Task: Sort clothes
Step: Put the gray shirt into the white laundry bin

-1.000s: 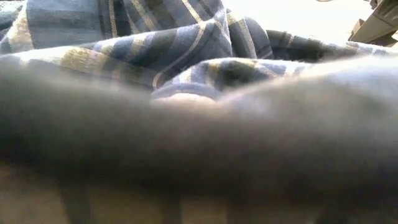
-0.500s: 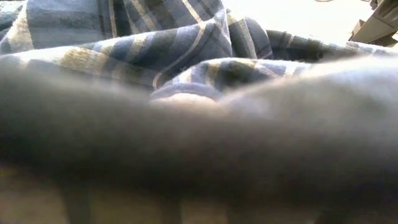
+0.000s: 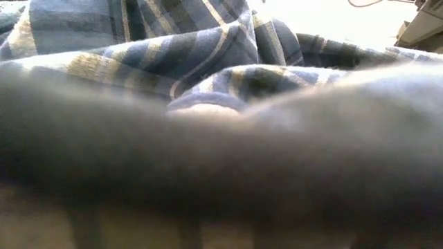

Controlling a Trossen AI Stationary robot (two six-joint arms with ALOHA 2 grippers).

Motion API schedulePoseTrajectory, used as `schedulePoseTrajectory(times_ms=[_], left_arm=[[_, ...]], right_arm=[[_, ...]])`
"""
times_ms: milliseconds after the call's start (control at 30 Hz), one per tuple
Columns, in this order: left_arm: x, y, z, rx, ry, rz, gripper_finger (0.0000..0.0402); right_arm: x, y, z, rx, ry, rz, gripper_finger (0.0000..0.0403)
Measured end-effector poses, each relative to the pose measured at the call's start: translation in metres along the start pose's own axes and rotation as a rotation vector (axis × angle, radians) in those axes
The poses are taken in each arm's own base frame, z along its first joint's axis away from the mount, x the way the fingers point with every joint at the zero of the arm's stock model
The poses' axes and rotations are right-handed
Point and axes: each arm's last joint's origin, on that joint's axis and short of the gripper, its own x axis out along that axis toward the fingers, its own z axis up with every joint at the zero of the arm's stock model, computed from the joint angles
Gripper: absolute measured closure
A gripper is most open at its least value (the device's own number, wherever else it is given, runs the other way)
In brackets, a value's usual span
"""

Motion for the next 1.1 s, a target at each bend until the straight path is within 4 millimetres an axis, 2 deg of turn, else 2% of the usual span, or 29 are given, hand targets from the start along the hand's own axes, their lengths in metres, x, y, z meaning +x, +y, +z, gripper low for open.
schedulePoseTrajectory(times_ms=[233,367,467,600,800,933,1100], left_arm=[[0.054,-0.026,-0.031,-0.046,-0.115,-0.155,0.0271],[0.083,-0.025,-0.055,-0.079,-0.129,-0.243,0.0271],[0.091,-0.02,-0.07,-0.104,-0.117,-0.26,0.0271],[0.073,-0.009,-0.079,-0.132,-0.185,-0.28,0.0271],[0.027,0.021,-0.103,-0.182,-0.343,-0.292,0.0271],[0.002,0.042,-0.129,-0.222,-0.407,-0.261,0.0271],[-0.015,0.057,-0.152,-0.288,-0.492,-0.281,0.0271]], right_arm=[[0.0,0.0,0.0,-0.002,0.014,0.011,0.0245],[0.0,0.001,-0.002,-0.001,0.069,0.054,0.0246],[-0.001,0.003,-0.005,0.026,0.166,0.12,0.0247],[-0.002,-0.003,-0.013,0.092,0.293,0.077,0.0248],[-0.006,-0.016,-0.025,0.2,0.502,-0.037,0.0248],[-0.01,-0.016,-0.03,0.239,0.553,-0.06,0.0248],[-0.009,-0.012,-0.04,0.251,0.579,-0.103,0.0248]])
